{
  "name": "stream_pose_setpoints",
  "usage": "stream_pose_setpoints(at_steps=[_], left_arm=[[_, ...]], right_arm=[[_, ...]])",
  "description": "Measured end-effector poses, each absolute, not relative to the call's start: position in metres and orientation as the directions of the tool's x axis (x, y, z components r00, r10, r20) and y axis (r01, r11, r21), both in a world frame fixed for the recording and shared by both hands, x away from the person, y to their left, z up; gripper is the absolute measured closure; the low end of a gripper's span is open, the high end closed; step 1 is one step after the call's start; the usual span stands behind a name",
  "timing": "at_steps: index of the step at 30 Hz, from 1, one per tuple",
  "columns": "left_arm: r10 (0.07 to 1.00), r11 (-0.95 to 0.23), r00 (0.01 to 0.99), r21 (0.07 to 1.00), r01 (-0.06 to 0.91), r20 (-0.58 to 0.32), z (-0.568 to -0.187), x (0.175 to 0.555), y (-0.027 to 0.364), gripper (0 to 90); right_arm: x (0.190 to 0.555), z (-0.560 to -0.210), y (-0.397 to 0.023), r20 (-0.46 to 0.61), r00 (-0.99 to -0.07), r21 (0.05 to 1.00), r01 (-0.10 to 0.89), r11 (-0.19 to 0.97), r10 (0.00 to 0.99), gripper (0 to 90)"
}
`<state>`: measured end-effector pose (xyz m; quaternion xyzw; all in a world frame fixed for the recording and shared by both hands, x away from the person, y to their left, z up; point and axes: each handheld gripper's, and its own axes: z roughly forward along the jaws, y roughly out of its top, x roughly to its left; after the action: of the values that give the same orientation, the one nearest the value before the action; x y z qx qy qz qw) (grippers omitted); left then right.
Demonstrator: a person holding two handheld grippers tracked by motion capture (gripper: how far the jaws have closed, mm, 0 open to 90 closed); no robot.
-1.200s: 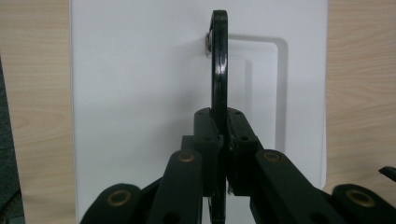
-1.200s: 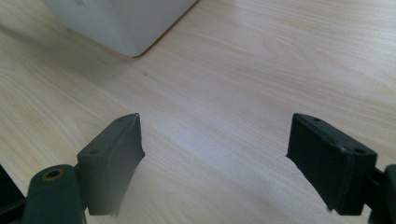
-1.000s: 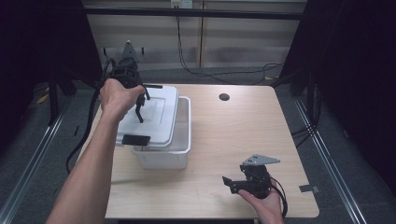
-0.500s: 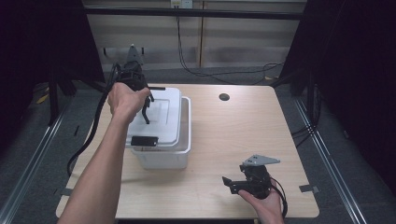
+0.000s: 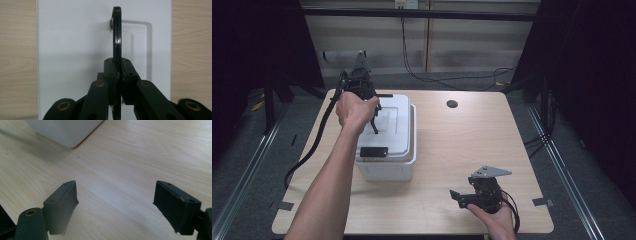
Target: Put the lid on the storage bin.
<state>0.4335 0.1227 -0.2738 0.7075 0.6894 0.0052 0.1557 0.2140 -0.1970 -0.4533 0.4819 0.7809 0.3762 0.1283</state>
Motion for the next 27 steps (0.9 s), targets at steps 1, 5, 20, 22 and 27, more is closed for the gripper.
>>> stream_pose_setpoints(at_steps=[1, 5, 20, 22, 27], left_arm=[[0.978, 0.001, 0.047, 0.231, 0.973, -0.206, -0.275, 0.433, 0.121, 84.9], [0.974, -0.003, 0.053, 0.227, 0.974, -0.218, -0.278, 0.433, 0.117, 84.9], [0.973, -0.003, 0.052, 0.214, 0.977, -0.223, -0.287, 0.434, 0.110, 84.9], [0.974, 0.001, 0.048, 0.218, 0.976, -0.220, -0.288, 0.434, 0.108, 84.9], [0.975, 0.006, 0.042, 0.215, 0.977, -0.216, -0.289, 0.434, 0.109, 84.9]], right_arm=[[0.214, -0.453, -0.197, 0.162, -0.502, 0.710, 0.657, 0.253, 0.850, 18.3], [0.214, -0.453, -0.198, 0.165, -0.498, 0.707, 0.661, 0.249, 0.852, 18.3], [0.214, -0.453, -0.198, 0.163, -0.499, 0.707, 0.661, 0.252, 0.851, 18.7], [0.214, -0.454, -0.198, 0.163, -0.498, 0.707, 0.661, 0.252, 0.851, 18.7], [0.214, -0.454, -0.198, 0.164, -0.498, 0.707, 0.661, 0.251, 0.851, 18.8]])
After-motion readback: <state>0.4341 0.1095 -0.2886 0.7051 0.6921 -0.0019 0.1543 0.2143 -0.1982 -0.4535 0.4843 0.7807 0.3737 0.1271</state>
